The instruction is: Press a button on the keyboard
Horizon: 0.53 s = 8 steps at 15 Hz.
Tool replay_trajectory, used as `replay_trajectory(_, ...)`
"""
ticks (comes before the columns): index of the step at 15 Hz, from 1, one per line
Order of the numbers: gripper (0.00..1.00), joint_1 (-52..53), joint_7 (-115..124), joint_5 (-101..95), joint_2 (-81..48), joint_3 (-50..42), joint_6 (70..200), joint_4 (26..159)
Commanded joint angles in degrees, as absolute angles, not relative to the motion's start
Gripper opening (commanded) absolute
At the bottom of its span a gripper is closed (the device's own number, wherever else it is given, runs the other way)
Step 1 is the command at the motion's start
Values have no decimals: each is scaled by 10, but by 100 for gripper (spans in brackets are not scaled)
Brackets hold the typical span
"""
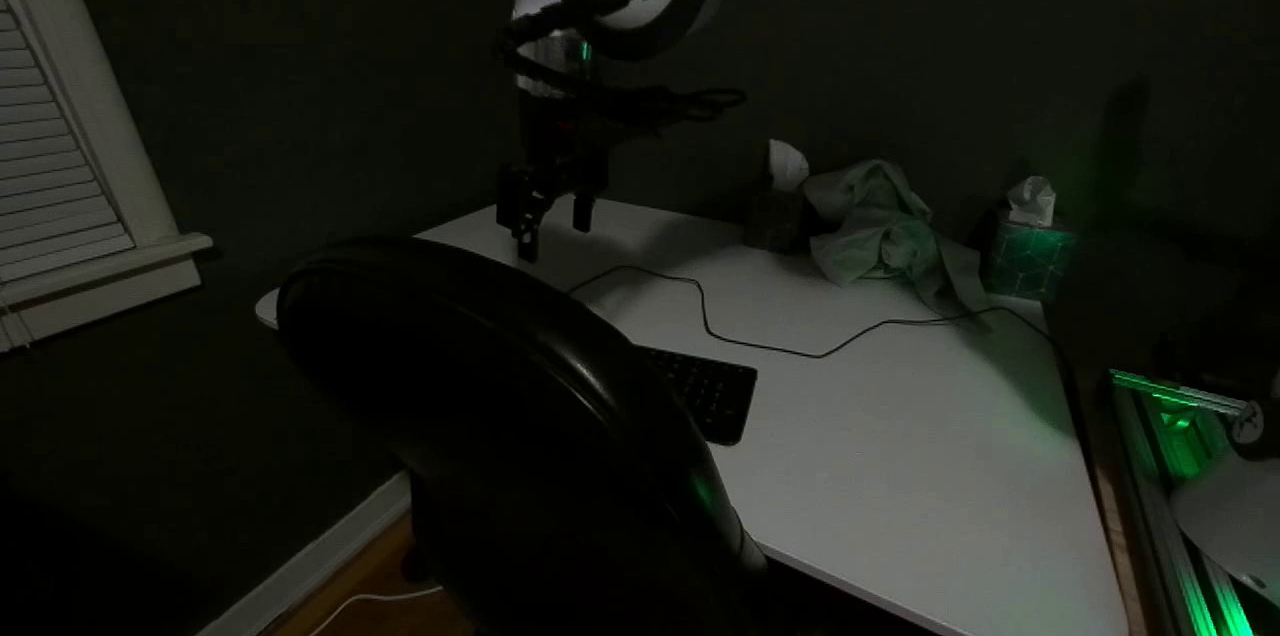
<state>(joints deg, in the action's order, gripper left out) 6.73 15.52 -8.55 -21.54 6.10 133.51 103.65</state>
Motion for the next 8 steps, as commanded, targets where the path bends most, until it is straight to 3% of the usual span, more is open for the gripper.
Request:
replay_trajectory(1, 73, 64, 90, -35, -292, 61, 1319, 953)
replay_trajectory(8, 18, 85, 177, -12, -401, 20, 1298, 844)
